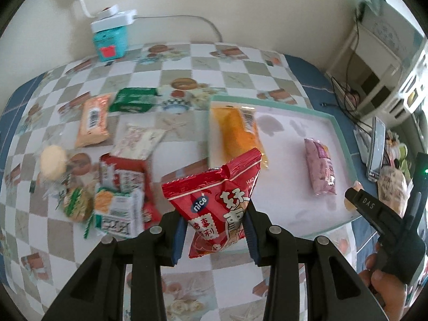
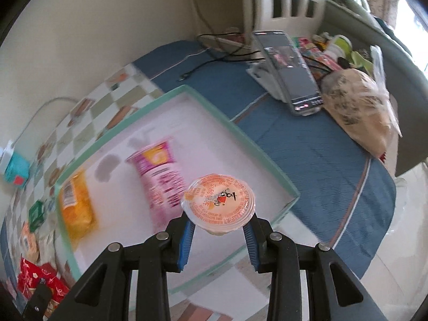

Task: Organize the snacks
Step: 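Carry the red bag with the left tool while the right tool carries the cup to the tray, then open the left tool over the tray while the right tool releases the cup inside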

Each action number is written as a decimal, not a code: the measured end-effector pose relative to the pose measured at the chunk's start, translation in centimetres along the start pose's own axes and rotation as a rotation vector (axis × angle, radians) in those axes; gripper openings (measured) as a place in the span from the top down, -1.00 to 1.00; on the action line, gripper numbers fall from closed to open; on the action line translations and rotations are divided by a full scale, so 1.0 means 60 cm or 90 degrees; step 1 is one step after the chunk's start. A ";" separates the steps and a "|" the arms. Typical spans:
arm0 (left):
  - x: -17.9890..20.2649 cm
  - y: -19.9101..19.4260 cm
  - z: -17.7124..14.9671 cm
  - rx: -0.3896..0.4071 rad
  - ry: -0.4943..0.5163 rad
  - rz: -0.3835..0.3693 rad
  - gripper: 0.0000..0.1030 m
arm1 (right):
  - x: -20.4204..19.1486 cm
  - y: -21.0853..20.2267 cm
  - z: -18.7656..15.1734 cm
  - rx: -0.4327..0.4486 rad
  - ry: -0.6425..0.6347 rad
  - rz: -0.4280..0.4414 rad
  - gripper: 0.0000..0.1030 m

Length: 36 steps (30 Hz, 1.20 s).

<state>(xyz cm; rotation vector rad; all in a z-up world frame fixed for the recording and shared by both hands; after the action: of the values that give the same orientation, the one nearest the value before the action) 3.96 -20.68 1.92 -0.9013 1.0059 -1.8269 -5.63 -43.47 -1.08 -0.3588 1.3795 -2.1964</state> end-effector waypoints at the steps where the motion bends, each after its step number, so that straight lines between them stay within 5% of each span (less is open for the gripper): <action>1: 0.005 0.004 0.001 -0.001 0.005 -0.001 0.23 | 0.003 0.005 0.003 -0.001 0.005 -0.004 0.29; 21: 0.089 0.078 0.009 -0.021 0.093 -0.035 0.22 | 0.020 0.049 0.016 -0.012 0.023 -0.033 0.28; 24: 0.082 0.079 0.010 -0.028 0.082 -0.043 -0.12 | 0.021 0.050 0.015 -0.014 0.023 -0.040 0.28; 25: 0.079 0.077 0.010 -0.027 0.077 -0.043 -0.41 | 0.021 0.050 0.015 -0.016 0.023 -0.042 0.27; 30: 0.066 0.065 0.016 -0.017 0.064 -0.038 -0.48 | 0.018 0.053 0.012 -0.025 0.013 -0.049 -0.21; 36: 0.018 0.059 0.025 -0.024 0.001 -0.016 -0.64 | 0.012 0.050 0.010 -0.026 0.001 -0.042 -0.50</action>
<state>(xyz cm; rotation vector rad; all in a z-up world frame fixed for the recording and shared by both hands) 5.99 -23.23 -0.40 -0.9390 1.0374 -1.8350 -5.09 -45.33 -3.52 -0.4231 1.4354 -2.2247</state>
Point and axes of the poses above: each gripper's, at about its wrist camera, not at the fingertips, and y roughly the way its jaws point, x to its right, z to its top, the point moved 1 cm from there along y, roughly the way its jaws point, and after that the axes turned 2 degrees about -z, right-handed, at the moved point
